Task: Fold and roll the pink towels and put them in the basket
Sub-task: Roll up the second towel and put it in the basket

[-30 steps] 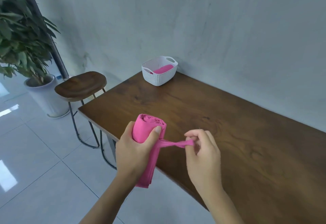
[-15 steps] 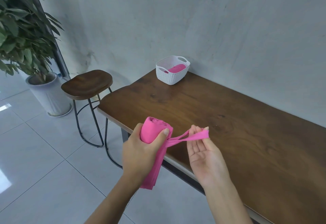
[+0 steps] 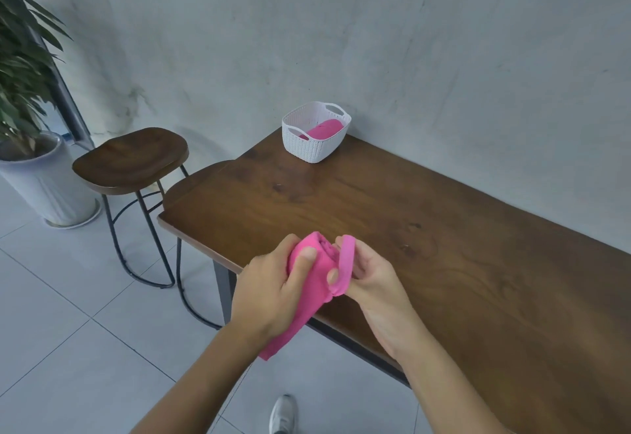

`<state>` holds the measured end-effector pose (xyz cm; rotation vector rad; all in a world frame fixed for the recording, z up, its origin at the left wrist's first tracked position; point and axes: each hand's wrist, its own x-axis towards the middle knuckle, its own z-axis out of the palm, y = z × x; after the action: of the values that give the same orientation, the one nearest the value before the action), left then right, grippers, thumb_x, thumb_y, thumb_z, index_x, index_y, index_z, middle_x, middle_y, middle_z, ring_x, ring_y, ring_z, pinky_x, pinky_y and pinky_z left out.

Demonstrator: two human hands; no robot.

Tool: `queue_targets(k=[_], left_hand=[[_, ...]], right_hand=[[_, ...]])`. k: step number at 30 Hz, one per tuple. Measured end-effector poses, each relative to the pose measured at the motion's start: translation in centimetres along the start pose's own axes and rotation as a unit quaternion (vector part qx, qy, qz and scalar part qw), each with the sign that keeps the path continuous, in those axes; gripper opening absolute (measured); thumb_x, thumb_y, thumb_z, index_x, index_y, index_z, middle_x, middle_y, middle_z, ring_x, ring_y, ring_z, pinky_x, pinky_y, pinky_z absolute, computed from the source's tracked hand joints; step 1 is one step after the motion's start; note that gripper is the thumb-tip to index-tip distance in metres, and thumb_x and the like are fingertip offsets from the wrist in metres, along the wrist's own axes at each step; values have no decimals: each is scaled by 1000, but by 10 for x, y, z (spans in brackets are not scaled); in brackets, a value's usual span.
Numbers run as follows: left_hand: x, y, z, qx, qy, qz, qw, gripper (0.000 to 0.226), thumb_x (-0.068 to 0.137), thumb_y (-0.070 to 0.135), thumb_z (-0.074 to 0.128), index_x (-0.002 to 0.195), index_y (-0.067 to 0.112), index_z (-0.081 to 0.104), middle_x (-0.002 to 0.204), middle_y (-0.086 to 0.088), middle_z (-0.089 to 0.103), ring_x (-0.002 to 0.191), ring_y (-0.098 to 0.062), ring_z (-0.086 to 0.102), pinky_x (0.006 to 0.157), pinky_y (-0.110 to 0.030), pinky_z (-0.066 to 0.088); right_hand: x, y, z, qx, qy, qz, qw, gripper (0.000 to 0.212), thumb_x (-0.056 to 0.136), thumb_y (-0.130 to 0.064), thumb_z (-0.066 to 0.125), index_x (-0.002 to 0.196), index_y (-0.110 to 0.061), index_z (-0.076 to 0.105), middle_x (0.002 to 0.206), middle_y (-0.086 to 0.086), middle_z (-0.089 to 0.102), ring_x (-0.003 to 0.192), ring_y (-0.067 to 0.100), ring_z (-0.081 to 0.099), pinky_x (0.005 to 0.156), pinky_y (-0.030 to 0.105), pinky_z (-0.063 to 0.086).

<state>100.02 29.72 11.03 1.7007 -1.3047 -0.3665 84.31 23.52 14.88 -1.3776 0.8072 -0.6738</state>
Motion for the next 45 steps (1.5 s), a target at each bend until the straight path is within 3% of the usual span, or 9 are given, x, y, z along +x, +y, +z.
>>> queue_targets(k=[4,9,14,18,23,27,31,34,45], left_hand=[[36,-6,4,31,-36,64,997,55,99,62,3,84,36,49,59,15,52,65,-5,60,52,-12,35],[87,-12,5,48,-94,76,991,57,100,58,7,92,30,56,72,7,61,70,-11,62,62,-25,49],[133,-21,-10,-14,-287,51,957,45,92,70,43,122,37,51,105,15,64,93,-7,66,74,-25,57],[156,-48,-25,-9,-371,4,929,78,73,67,77,138,43,42,125,21,56,114,-9,62,86,-32,60],[179,-58,-14,-17,-376,-11,926,76,70,58,84,135,43,48,123,24,56,117,-5,58,90,-31,58],[198,-57,-12,31,-395,17,918,72,71,57,84,134,42,49,121,26,54,115,-1,56,89,-27,57],[216,-33,-7,126,-413,119,894,60,74,58,78,126,46,51,109,28,57,101,4,56,78,-9,47],[235,-14,-7,156,-399,184,884,55,74,59,76,121,48,50,100,27,58,92,3,58,71,-8,43],[290,-41,-32,27,-409,116,905,54,70,49,87,115,38,58,107,17,63,97,-5,64,79,-30,58]], right_hand=[[30,-6,-8,-104,-11,-8,994,40,72,-26,87,107,-26,68,106,2,72,104,25,67,92,49,57],[66,-13,-18,-117,19,-17,993,45,73,-34,88,113,-31,67,107,-10,72,103,10,69,86,34,60],[99,-8,-31,-31,95,-8,995,33,78,-34,86,108,-26,73,104,-4,75,100,14,71,85,40,61],[119,4,-41,38,117,34,992,25,83,-28,80,106,-20,74,100,-2,76,99,16,72,82,35,61],[147,12,-55,47,77,88,992,40,78,-41,78,112,-20,71,105,-2,76,103,15,71,93,41,58],[169,8,-78,18,49,85,995,83,55,-68,88,122,-22,68,121,-3,71,119,15,64,107,45,48],[187,-18,-93,-68,-44,81,993,55,72,-37,87,121,-23,66,124,-8,70,112,0,65,98,26,52],[199,-41,-88,-179,-77,64,979,38,76,-34,87,110,-28,72,111,-14,72,105,1,67,93,30,55],[232,-68,-70,-167,-49,66,983,44,72,-24,84,109,-31,61,119,-8,59,112,16,61,94,43,55]])
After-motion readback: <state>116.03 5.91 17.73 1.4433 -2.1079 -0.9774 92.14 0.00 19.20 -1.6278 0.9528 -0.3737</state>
